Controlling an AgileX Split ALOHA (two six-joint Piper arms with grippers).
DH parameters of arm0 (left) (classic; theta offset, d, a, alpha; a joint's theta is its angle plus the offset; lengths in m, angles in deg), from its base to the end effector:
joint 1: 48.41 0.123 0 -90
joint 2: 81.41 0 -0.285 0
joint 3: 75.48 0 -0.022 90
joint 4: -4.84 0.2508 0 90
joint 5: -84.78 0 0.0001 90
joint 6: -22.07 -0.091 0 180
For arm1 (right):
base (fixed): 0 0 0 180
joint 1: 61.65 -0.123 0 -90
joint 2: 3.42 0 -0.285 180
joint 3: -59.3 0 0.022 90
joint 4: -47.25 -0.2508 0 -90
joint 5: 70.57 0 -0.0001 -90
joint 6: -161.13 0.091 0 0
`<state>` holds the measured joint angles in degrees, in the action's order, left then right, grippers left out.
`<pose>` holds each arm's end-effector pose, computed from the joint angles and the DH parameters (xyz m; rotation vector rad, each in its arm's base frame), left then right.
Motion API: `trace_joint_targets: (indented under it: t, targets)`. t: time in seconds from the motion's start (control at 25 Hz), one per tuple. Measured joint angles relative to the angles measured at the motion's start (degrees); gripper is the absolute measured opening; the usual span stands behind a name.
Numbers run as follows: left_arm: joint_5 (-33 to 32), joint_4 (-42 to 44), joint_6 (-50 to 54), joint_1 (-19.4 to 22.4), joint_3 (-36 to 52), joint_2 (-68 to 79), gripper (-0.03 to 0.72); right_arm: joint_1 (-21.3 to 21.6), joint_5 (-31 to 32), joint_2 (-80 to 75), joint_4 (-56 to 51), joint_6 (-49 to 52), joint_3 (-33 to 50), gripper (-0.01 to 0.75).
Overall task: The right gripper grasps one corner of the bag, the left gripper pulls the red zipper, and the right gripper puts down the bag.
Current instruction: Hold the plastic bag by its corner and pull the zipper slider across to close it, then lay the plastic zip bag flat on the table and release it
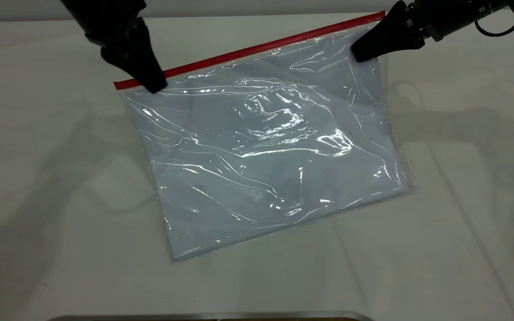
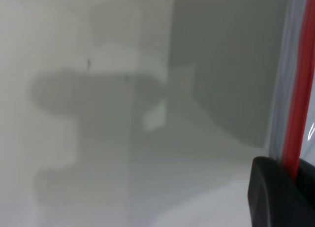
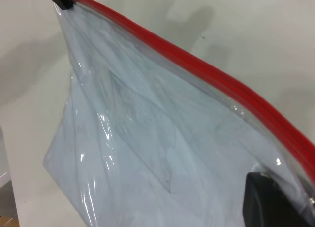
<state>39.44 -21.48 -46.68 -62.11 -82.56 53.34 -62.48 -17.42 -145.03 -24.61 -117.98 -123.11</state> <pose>0.4087 -0.1292 0.1045 1.5319 2.4084 -0.3615 0.4213 0.0754 0.0684 -0.9685 2.2245 0.9350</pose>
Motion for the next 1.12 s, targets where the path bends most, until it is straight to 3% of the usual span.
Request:
trace_joint_targets:
  t: [0.48, 0.64, 0.8, 1.0, 1.12]
  targets:
    - [-1.65, 9.92, 6.81, 0.0, -0.01, 0.0, 0.051, -0.23, -0.16, 0.0, -0.46, 0.0, 0.0, 0.05]
    - [-0.42, 11.16, 6.88, -0.05, -0.01, 0.0, 0.068, -0.23, -1.17, 0.0, -0.58, 0.06, 0.0, 0.106]
    - [0.33, 12.2, 7.23, 0.42, -0.01, 0.0, 0.155, 0.64, -3.59, 0.05, -0.71, 0.63, 0.0, 0.306]
    - [1.23, 11.63, 10.13, 0.42, -0.07, 0.0, 0.374, 0.83, -5.99, 0.19, -0.92, 3.99, 0.0, 0.596]
    - [0.69, 13.11, 15.31, 0.42, -1.93, 0.0, 0.502, 0.83, -8.24, 0.43, 0.9, 6.71, -1.05, 0.671]
